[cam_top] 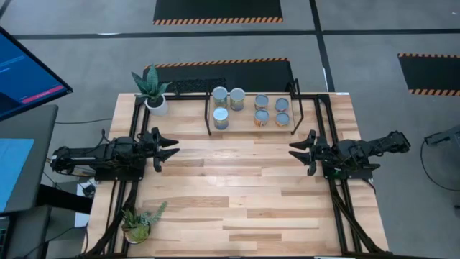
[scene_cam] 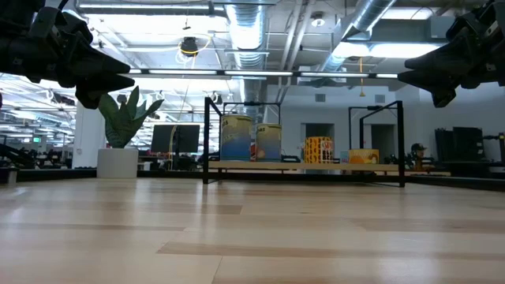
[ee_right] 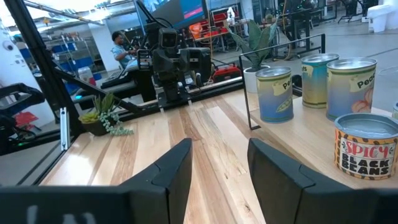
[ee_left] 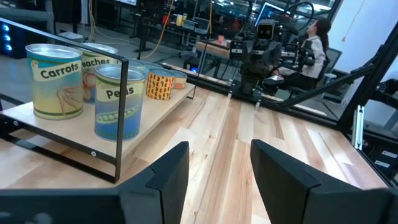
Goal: Pick and place cans onto a shelf
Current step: Return to Home Position
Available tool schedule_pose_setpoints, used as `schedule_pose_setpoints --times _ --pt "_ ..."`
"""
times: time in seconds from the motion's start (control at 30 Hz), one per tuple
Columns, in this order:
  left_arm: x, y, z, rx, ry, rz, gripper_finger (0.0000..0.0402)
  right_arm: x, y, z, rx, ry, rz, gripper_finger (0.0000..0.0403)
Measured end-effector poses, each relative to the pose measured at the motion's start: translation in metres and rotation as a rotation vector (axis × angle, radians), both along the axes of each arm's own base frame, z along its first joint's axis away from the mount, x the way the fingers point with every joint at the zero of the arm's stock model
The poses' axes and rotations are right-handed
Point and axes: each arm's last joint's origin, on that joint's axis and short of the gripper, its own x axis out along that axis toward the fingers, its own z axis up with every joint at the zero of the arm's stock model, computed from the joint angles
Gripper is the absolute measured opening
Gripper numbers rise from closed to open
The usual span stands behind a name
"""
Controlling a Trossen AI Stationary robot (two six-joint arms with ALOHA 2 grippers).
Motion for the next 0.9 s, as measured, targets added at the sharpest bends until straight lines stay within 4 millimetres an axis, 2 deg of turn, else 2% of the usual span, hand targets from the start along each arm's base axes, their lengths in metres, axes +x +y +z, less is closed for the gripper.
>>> schedule_pose_setpoints --times 0.9 --pt "0.0000 0.0000 -0.0001 0.000 0.001 0.000 0.0163 0.0000 0.0000 -0.0001 0.000 0.001 0.000 0.0185"
